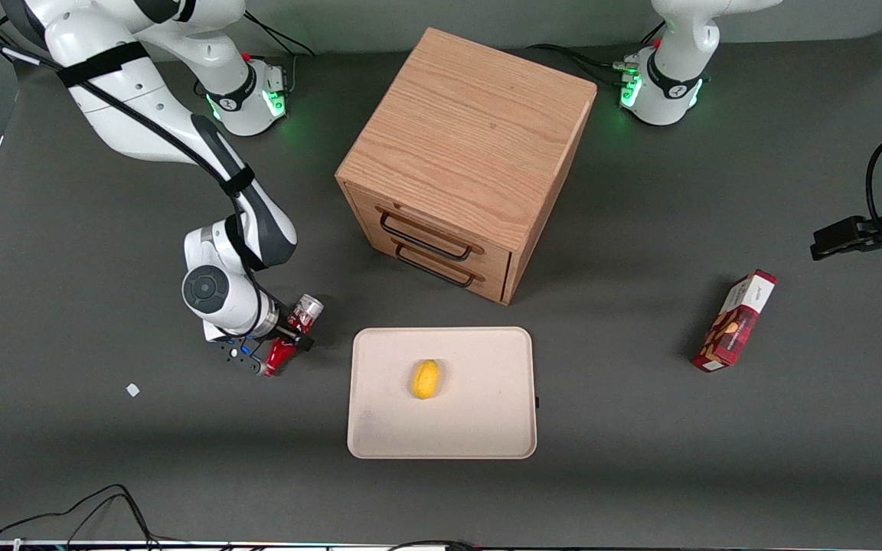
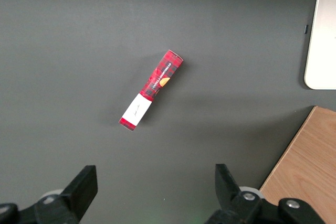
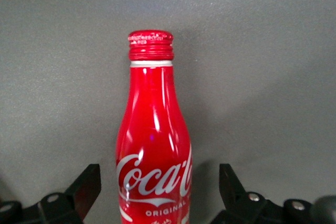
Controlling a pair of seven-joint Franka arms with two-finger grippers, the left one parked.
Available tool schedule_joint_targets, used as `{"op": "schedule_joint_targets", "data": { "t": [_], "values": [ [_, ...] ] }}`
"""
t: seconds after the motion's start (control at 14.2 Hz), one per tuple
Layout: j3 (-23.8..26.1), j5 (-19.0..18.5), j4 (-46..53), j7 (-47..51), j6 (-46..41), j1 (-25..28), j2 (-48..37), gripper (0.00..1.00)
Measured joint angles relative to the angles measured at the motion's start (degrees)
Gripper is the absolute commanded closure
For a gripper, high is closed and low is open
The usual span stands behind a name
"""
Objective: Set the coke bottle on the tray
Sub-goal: 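Close the right gripper around the bottle's body, then lift the bottle upright off the table with the right gripper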
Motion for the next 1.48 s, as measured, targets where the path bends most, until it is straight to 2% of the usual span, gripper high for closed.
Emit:
{"op": "schedule_joint_targets", "data": {
  "t": [0.49,0.56,0.64,0.71,0.78,1.48],
  "values": [
    [0.0,0.0,0.0,0.1,0.2,0.0,0.0,0.00],
    [0.0,0.0,0.0,0.1,0.2,0.0,0.0,0.06],
    [0.0,0.0,0.0,0.1,0.2,0.0,0.0,0.27],
    [0.0,0.0,0.0,0.1,0.2,0.0,0.0,0.70],
    [0.0,0.0,0.0,0.1,0.2,0.0,0.0,1.00],
    [0.0,-0.2,0.0,1.1,0.3,0.0,0.0,1.00]
  ]
}}
